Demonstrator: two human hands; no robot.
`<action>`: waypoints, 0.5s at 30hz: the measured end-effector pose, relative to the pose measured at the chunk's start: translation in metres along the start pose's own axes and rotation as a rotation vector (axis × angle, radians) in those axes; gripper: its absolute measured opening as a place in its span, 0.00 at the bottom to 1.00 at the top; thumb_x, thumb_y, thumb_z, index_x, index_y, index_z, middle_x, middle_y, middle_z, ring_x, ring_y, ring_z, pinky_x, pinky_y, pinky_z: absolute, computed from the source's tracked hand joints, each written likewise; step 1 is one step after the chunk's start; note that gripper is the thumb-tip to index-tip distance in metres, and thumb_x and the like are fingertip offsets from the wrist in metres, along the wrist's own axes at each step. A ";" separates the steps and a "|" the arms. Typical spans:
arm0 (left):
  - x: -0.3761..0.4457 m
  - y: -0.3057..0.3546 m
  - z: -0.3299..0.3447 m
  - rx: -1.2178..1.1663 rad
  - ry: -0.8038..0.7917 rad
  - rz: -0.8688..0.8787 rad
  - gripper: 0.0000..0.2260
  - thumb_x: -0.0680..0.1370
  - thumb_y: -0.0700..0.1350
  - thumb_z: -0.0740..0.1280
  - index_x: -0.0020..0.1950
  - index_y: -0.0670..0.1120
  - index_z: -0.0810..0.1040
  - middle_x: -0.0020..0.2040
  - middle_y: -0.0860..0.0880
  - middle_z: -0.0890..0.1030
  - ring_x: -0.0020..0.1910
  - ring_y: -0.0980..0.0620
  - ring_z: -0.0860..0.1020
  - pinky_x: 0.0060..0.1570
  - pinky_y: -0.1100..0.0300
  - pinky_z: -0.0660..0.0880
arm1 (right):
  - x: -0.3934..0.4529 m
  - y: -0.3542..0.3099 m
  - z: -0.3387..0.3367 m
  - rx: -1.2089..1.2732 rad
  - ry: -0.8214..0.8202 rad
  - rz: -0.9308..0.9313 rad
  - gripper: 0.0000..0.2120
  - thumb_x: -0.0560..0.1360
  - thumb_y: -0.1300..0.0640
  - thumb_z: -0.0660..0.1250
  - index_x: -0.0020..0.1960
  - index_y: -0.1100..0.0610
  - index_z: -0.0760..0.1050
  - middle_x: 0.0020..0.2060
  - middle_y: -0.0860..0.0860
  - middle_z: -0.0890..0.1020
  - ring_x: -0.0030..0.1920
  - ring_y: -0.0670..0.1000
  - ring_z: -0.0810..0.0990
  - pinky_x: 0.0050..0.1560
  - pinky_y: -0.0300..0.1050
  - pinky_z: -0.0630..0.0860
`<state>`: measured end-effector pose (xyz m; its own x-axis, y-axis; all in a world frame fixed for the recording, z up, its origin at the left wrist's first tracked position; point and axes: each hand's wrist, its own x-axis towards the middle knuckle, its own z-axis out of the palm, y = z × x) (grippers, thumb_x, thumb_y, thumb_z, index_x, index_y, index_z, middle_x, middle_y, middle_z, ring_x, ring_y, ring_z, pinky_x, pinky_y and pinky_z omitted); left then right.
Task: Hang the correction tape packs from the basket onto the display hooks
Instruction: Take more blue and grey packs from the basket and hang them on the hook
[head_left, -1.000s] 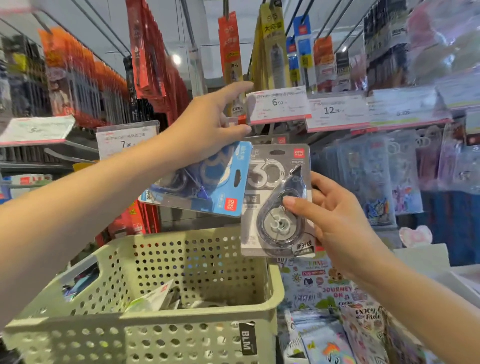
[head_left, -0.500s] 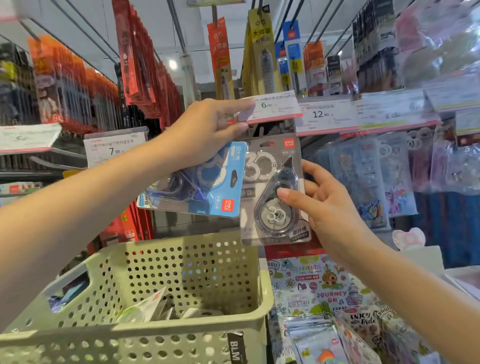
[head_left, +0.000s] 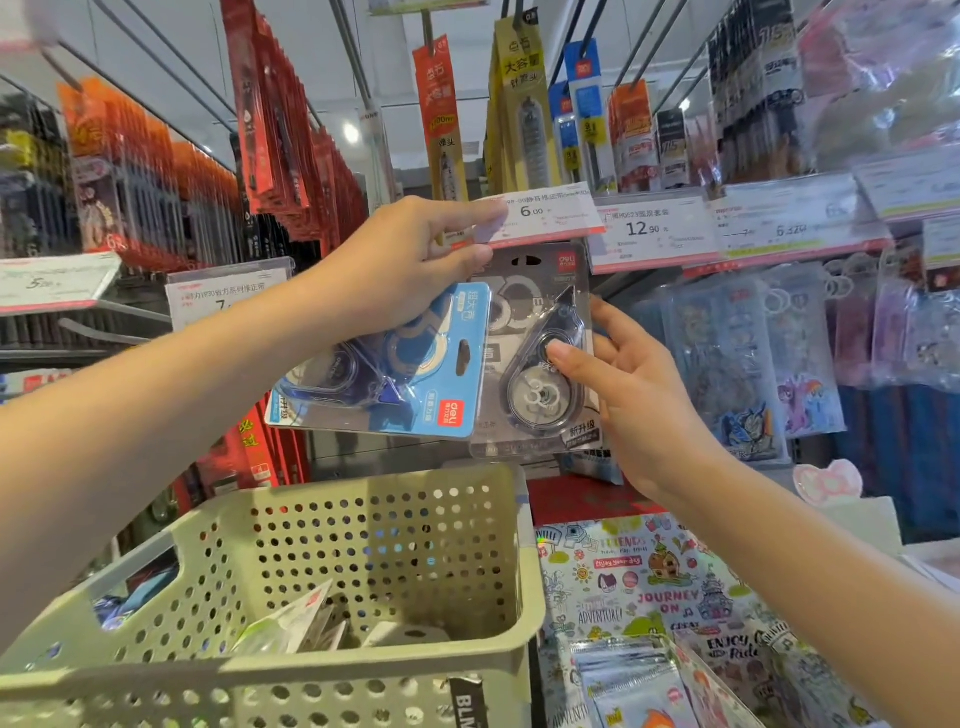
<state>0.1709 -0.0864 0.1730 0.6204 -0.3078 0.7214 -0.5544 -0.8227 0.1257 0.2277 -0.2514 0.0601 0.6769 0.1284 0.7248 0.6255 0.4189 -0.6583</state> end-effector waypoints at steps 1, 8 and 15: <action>0.000 0.000 0.000 -0.003 0.002 -0.001 0.20 0.80 0.46 0.61 0.72 0.56 0.66 0.20 0.53 0.69 0.21 0.50 0.64 0.22 0.64 0.67 | 0.001 0.001 -0.001 0.002 -0.003 0.003 0.23 0.75 0.65 0.65 0.68 0.54 0.67 0.43 0.47 0.86 0.48 0.46 0.84 0.49 0.38 0.80; 0.001 0.000 -0.002 0.039 0.000 0.011 0.20 0.80 0.47 0.61 0.72 0.56 0.67 0.18 0.53 0.70 0.17 0.55 0.65 0.20 0.69 0.66 | 0.008 0.005 -0.004 0.006 -0.005 0.022 0.21 0.74 0.65 0.65 0.66 0.55 0.70 0.43 0.48 0.86 0.46 0.46 0.84 0.45 0.39 0.79; 0.002 0.000 -0.001 0.036 -0.014 -0.008 0.20 0.80 0.48 0.60 0.72 0.57 0.65 0.16 0.55 0.71 0.18 0.54 0.64 0.20 0.65 0.66 | 0.013 0.019 -0.009 -0.062 0.032 0.067 0.26 0.74 0.64 0.66 0.70 0.54 0.66 0.43 0.47 0.86 0.48 0.46 0.84 0.49 0.40 0.80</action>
<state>0.1714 -0.0863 0.1749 0.6324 -0.3079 0.7109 -0.5291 -0.8419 0.1061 0.2517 -0.2497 0.0547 0.7295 0.1248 0.6725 0.6006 0.3536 -0.7171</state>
